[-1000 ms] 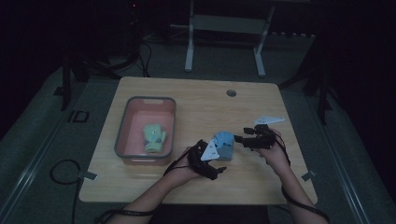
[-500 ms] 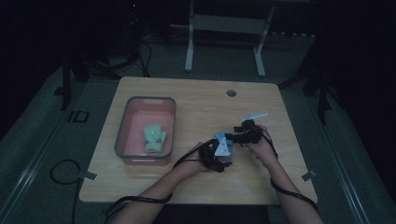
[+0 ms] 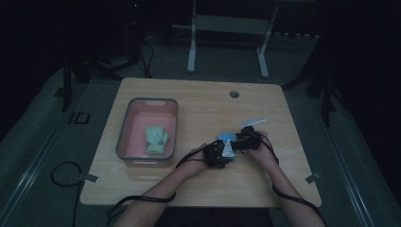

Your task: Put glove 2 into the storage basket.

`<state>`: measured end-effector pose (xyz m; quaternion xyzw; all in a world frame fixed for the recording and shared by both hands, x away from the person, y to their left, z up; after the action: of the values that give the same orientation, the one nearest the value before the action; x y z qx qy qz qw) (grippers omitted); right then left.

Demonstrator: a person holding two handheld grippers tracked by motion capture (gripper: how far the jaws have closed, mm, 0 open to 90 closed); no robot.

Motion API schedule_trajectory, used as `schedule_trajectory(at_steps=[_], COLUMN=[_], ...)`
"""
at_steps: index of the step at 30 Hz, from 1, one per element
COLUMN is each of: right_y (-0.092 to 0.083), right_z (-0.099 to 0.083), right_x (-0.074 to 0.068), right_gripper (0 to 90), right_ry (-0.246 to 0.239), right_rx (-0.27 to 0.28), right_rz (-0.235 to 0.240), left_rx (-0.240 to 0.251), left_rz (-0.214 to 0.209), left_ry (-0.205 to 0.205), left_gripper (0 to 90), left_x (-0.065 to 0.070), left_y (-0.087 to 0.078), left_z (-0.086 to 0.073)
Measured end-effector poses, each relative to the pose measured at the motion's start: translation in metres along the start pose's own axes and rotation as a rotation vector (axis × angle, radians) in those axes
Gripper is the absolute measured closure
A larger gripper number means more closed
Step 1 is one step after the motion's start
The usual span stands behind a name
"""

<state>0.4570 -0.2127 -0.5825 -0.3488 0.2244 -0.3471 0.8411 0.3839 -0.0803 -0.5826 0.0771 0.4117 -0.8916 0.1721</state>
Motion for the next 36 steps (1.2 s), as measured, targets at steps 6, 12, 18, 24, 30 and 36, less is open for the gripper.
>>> schedule_trajectory(at_steps=[6, 12, 18, 24, 30, 36], right_y=[0.000, 0.000, -0.007, -0.016, -0.026, -0.033], right_z=[-0.001, -0.002, 0.004, 0.010, 0.019, 0.031], right_x=[-0.007, -0.009, -0.010, -0.014, -0.021, -0.028], right_gripper=[64.1, 75.4, 77.0, 77.0, 77.0, 77.0], right_ry=[0.018, 0.064, 0.089, 0.084, 0.065, 0.046], right_rx=[-0.001, 0.005, 0.012, 0.042, 0.056, 0.075], right_rz=[0.073, 0.105, 0.135, 0.158, 0.168, 0.179], left_rx=[-0.001, -0.010, -0.021, -0.036, -0.042, -0.049], left_rz=[-0.003, 0.008, -0.001, -0.001, 0.011, 0.014], left_ry=[-0.008, -0.007, -0.006, 0.012, 0.024, 0.029], left_gripper=[73.2, 75.5, 76.2, 76.4, 76.4, 76.5], left_x=[-0.001, 0.000, -0.002, -0.002, -0.006, -0.009], left_y=[0.000, -0.002, -0.011, -0.021, -0.038, -0.050], left_z=[0.000, 0.002, 0.007, 0.011, 0.018, 0.020])
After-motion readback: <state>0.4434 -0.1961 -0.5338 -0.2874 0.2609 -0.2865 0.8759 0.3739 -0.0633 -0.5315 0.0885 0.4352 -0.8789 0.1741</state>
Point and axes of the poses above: each handheld gripper's, and its own axes: y roughly forward along the jaws, z roughly out of its top, x roughly to its right, the point moved 4 cm from there along y, roughly forward along the jaws, and after that the axes turned 3 degrees about y, right-handed, at the moved point
